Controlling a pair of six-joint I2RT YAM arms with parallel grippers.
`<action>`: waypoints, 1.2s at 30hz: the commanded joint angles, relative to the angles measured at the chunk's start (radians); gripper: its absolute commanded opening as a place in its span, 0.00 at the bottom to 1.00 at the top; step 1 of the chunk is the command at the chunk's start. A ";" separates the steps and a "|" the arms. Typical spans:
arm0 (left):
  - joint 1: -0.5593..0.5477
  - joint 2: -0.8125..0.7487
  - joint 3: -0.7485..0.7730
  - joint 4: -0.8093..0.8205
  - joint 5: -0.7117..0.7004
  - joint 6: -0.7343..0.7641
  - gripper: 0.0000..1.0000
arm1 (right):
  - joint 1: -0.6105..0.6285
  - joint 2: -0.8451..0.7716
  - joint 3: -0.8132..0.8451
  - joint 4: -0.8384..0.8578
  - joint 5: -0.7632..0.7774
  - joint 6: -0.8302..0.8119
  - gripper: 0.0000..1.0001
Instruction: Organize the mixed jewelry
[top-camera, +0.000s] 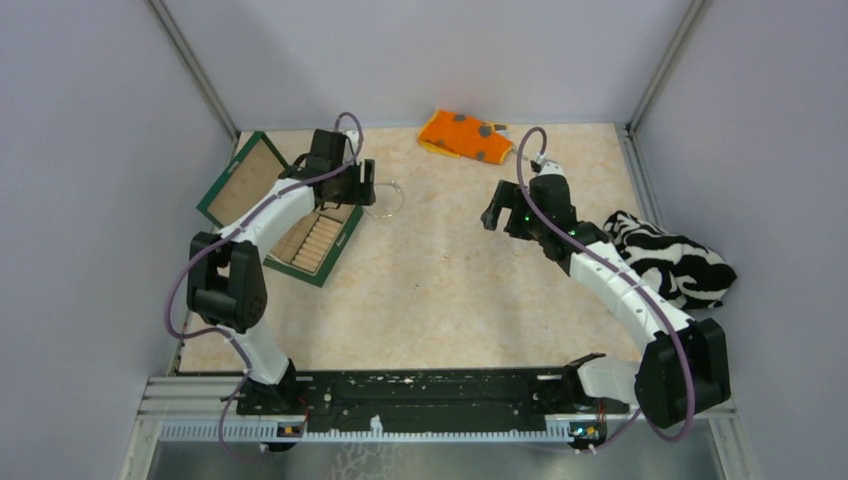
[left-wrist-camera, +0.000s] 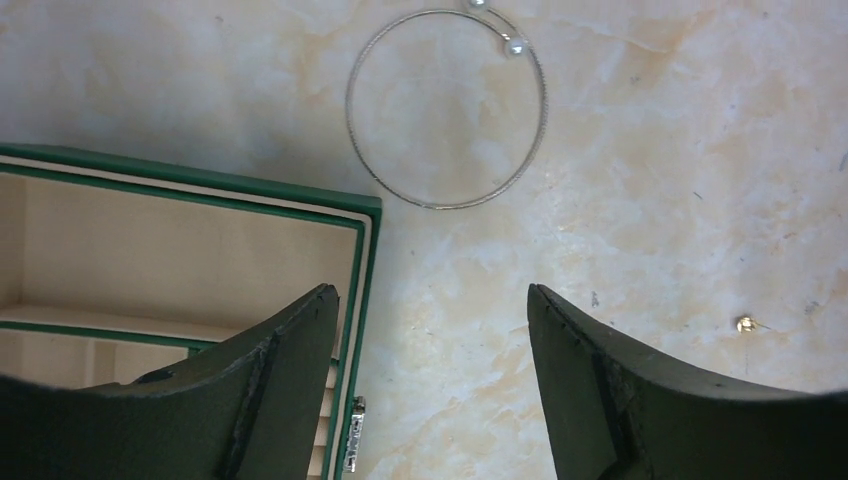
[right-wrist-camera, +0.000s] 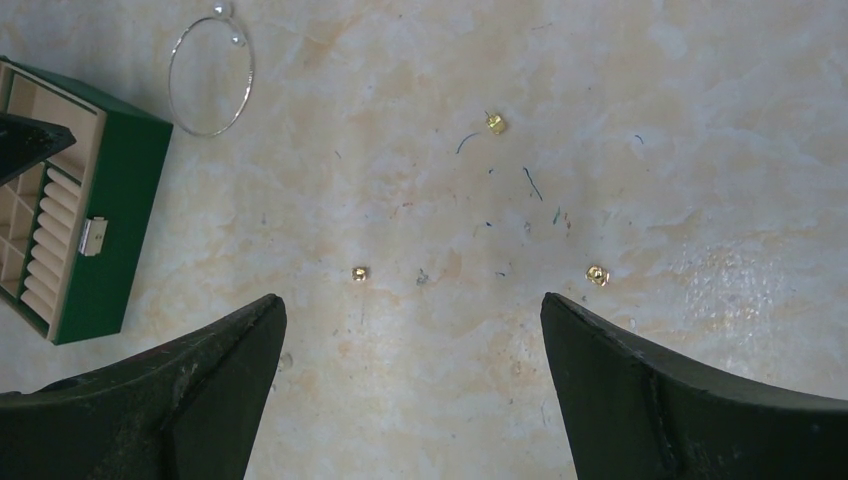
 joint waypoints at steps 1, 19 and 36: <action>-0.001 -0.020 0.018 -0.038 -0.152 -0.050 0.75 | 0.001 -0.019 0.002 0.021 -0.004 0.008 0.97; 0.139 -0.065 0.017 -0.164 -0.373 -0.293 0.62 | 0.001 -0.014 -0.008 0.022 -0.004 -0.001 0.97; 0.162 -0.355 -0.068 -0.086 -0.177 -0.196 0.71 | 0.037 -0.022 0.102 -0.091 0.120 -0.097 0.95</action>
